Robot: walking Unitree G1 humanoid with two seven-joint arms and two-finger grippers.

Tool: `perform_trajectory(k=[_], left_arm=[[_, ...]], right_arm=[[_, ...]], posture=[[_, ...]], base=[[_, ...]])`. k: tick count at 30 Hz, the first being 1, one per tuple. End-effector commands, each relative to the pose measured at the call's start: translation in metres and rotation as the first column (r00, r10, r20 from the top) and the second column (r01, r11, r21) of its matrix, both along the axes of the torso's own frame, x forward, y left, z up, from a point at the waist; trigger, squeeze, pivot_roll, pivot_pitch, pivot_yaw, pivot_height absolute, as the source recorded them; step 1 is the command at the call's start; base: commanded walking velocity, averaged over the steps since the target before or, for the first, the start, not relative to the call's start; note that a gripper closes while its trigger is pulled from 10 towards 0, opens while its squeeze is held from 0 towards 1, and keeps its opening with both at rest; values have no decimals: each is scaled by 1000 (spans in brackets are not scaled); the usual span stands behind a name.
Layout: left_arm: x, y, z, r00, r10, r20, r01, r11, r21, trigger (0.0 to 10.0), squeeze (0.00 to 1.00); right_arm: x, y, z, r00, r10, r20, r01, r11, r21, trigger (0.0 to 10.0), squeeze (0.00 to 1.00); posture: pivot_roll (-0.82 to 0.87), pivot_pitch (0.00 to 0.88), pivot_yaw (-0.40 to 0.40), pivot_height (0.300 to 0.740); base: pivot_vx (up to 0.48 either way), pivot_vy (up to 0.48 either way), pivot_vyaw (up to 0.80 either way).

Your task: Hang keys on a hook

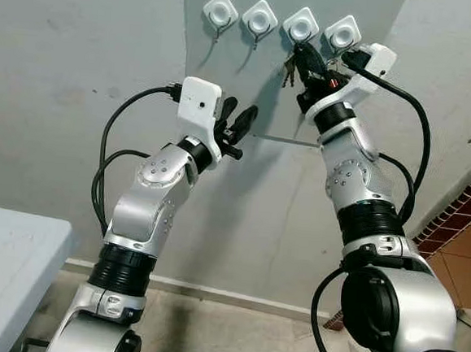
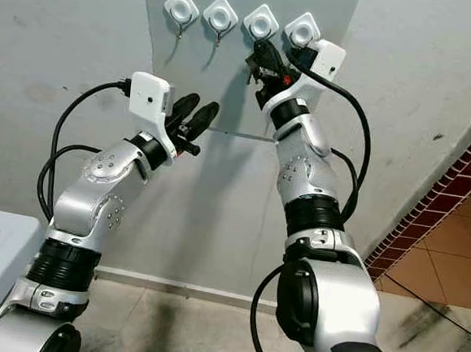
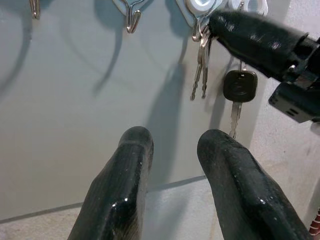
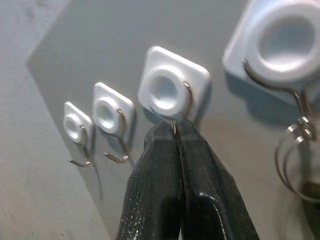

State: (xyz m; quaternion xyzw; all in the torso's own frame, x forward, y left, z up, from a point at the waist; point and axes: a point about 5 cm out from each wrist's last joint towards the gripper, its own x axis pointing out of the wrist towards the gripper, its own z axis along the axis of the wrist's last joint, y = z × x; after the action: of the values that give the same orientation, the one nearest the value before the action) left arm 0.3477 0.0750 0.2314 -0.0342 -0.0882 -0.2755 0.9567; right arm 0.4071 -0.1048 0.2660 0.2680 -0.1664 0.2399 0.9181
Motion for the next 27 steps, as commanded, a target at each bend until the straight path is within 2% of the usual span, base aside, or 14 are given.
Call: perform_trajectory(k=[1,7,11,12,15,18,27], left_arm=[[-1,-1,4,1000,-6,9,6,1000,-4,10000,0],[-2,-1,4,1000,-6,8,6,1000,-6,10000,0],[-2,-1,4,1000,-4,6,4,1000,-8,10000,0],[-2,-1,4,1000,-4,5,4,1000,-9,10000,0],[-2,-1,4,1000,-5,5,5,1000,-9,10000,0],[-2,-1,4,1000,-5,4,5,1000,-11,10000,0],[-3,-2,4,1000,-4,3,4,1000,-15,10000,0]], right_arm=[[2,-1,10,1000,-3,12,3,1000,30,10000,0],[3,-6,5,1000,4,-24,-1,993,117,10000,0],[4,-8,3,999,26,-41,-17,978,208,10000,0],[5,-9,2,997,47,-56,-31,964,264,10000,0],[5,-9,1,996,63,-61,-43,955,292,10000,0],[5,-9,-4,990,110,-92,-69,928,366,10000,0],[4,-5,-19,973,177,-150,-101,906,411,10000,0]], posture=[[92,0,-48,740],[93,0,-49,740],[93,0,-48,740],[93,0,-47,740],[92,0,-47,740],[92,0,-47,740],[97,0,-47,740]], base=[[0,0,0],[0,0,0],[0,0,0],[0,0,0],[0,0,0],[0,0,0],[0,0,0]])
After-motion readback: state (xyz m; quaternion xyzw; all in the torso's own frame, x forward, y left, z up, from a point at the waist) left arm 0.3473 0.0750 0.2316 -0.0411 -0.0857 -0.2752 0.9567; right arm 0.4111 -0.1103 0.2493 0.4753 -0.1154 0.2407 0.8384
